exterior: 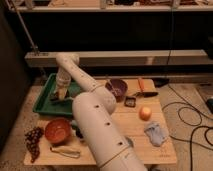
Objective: Wipe tray with eraser
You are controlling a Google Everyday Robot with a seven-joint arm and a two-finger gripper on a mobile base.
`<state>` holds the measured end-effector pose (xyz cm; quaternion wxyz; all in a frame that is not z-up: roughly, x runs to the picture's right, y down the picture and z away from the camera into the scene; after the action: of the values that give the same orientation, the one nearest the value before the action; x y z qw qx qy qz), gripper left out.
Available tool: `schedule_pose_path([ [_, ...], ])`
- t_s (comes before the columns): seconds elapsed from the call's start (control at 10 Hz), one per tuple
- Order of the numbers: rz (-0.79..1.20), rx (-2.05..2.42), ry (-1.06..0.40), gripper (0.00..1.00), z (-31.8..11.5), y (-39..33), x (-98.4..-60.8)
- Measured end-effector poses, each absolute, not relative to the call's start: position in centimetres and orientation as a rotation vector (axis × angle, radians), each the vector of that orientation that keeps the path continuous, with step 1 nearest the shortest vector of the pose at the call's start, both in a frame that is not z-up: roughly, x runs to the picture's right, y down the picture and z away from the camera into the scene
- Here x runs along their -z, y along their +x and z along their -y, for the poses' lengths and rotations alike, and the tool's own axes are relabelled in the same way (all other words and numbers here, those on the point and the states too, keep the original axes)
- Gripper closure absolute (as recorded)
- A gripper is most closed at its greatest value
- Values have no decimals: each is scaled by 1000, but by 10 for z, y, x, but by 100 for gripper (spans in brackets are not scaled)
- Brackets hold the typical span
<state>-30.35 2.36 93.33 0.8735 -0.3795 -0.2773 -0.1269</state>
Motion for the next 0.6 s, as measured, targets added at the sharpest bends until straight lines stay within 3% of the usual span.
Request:
schedule_pose_path([
  [0.6, 652, 343, -853, 100, -82, -307, -900],
])
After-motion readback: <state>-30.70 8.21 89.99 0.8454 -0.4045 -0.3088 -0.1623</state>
